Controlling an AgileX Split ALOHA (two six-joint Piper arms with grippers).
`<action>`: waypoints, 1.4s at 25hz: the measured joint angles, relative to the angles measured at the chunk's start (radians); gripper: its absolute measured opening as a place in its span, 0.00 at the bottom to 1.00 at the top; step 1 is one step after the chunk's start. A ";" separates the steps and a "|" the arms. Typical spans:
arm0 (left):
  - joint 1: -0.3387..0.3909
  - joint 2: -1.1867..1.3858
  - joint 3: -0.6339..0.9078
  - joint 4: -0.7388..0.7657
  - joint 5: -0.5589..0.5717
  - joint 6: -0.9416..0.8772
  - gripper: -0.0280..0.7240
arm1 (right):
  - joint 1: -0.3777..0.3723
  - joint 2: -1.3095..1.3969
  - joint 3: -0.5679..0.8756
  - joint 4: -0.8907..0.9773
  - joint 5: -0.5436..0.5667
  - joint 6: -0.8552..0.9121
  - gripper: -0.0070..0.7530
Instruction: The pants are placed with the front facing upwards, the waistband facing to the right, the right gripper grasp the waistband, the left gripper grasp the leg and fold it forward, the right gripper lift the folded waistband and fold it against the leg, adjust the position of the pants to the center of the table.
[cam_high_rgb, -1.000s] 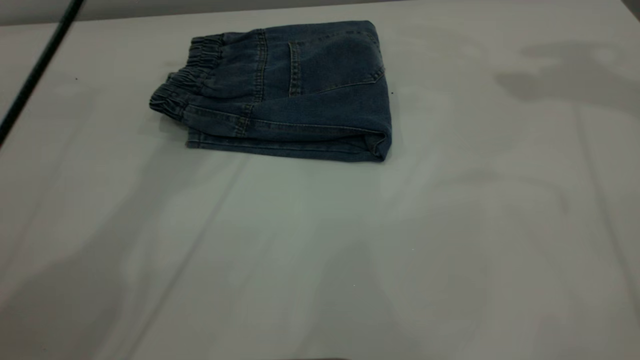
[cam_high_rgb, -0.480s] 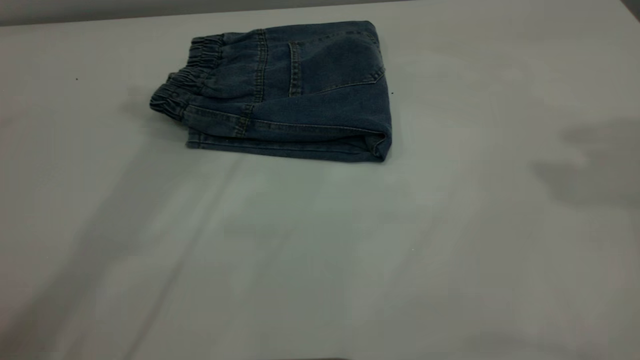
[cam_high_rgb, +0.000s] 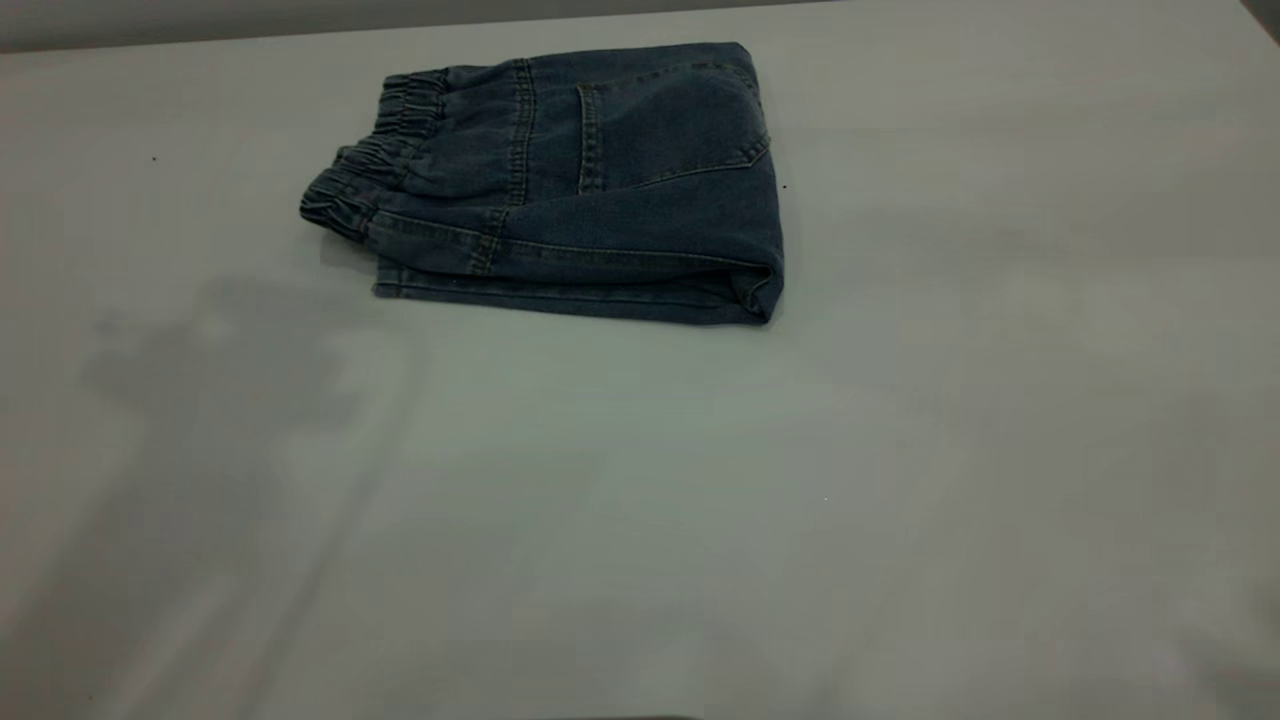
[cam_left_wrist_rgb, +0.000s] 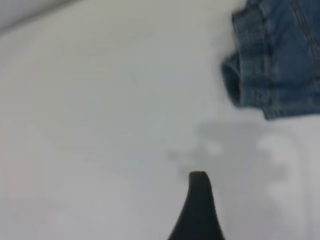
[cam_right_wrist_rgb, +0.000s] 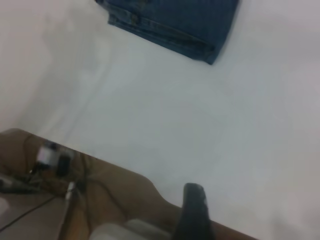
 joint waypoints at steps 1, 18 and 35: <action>0.000 -0.027 0.034 -0.018 0.000 -0.007 0.77 | 0.000 -0.048 0.023 0.000 0.000 0.000 0.67; 0.000 -0.541 0.577 -0.142 0.000 0.004 0.77 | 0.000 -0.616 0.246 -0.240 0.025 0.210 0.67; 0.000 -1.131 0.971 -0.143 0.000 0.091 0.77 | 0.000 -0.743 0.404 -0.417 0.028 0.244 0.67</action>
